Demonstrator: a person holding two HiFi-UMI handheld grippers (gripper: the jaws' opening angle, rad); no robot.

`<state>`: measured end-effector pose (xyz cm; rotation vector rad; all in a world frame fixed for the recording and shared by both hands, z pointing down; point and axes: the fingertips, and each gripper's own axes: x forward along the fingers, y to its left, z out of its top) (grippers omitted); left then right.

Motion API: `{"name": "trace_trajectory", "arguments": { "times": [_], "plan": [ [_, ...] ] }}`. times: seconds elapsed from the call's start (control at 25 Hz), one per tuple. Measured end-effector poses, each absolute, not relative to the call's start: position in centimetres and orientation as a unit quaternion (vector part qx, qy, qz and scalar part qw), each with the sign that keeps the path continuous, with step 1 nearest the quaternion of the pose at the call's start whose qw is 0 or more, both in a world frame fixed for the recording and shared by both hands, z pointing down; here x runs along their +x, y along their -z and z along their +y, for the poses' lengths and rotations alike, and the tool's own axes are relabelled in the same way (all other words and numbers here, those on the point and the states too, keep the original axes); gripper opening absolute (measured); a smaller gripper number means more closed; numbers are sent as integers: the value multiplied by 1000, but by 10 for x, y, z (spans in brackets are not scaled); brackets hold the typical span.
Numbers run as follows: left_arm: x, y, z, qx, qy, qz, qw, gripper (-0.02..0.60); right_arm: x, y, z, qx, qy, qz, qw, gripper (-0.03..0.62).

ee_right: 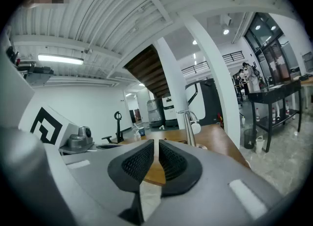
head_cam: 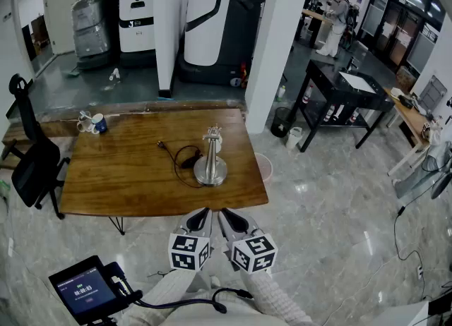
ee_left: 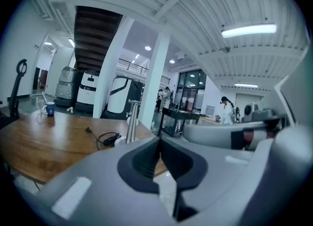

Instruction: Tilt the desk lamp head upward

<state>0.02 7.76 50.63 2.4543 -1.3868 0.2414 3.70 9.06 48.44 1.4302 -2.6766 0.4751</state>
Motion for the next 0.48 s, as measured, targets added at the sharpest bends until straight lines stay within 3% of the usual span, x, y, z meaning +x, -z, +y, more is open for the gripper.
{"name": "trace_trajectory", "arguments": {
  "times": [0.48],
  "plan": [
    [6, -512, 17, 860, -95, -479, 152, 8, 45, -489, 22, 471, -153, -868, 43, 29]
  ]
}}
